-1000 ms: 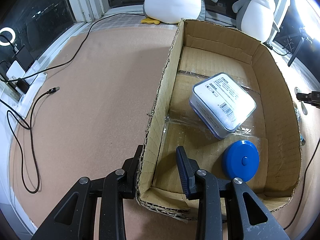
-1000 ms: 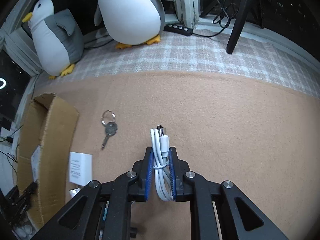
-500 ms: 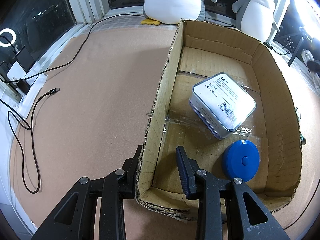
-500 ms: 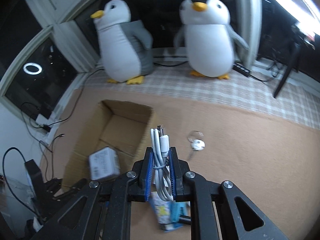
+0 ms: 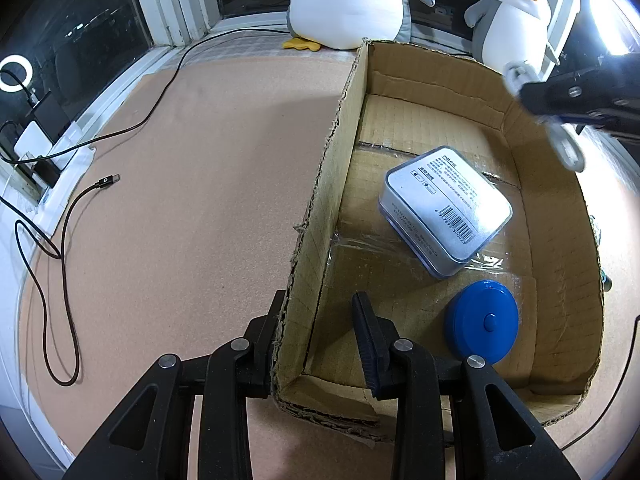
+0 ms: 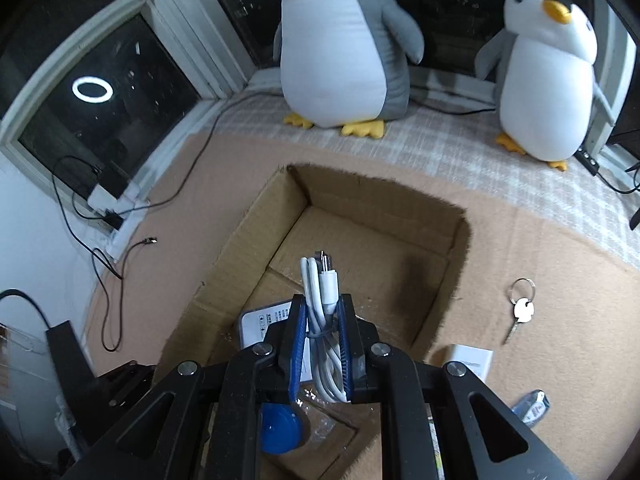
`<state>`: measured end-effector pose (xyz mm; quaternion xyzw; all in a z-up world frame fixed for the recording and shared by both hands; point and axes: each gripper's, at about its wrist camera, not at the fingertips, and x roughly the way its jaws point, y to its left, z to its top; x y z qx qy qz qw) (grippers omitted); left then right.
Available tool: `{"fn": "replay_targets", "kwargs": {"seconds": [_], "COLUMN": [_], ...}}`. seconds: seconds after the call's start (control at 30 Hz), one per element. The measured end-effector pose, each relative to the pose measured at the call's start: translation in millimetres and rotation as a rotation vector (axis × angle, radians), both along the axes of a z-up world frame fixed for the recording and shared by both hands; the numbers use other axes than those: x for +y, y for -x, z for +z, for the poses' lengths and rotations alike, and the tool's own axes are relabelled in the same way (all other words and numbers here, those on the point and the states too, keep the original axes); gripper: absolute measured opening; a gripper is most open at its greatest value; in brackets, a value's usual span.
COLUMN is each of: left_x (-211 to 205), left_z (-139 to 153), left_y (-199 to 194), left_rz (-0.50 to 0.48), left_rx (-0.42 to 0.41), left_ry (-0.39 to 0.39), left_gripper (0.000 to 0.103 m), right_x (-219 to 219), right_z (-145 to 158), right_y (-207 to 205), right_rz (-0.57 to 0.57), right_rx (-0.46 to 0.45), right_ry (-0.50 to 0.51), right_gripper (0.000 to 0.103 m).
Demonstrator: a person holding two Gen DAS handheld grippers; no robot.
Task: Organize rigid objects
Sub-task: 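Carry the white cable into the cardboard box and release it, then move the right tool to the small clear sanitizer bottle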
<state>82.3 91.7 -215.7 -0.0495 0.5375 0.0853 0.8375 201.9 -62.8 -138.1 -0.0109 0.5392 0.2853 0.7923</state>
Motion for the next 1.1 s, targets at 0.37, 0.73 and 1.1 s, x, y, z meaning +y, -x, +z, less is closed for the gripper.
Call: {"fn": "replay_targets", "kwargs": {"seconds": [0.37, 0.73, 1.1], "left_x": [0.1, 1.4, 1.8], "left_z": [0.0, 0.6, 1.0], "left_y": [0.0, 0.4, 0.0], "left_rz": [0.000, -0.001, 0.001], "left_rx": [0.000, 0.000, -0.002], "left_ry": [0.000, -0.002, 0.002], "left_gripper": [0.034, 0.034, 0.034], "right_x": [10.3, 10.1, -60.4], "right_z": [-24.9, -13.9, 23.8], "right_y": [-7.4, 2.9, 20.2], "right_rz": [-0.006, 0.028, -0.094], "right_rx": [0.026, 0.015, -0.008], "right_ry": [0.047, -0.008, -0.123], "right_gripper": [0.014, 0.031, 0.040]}}
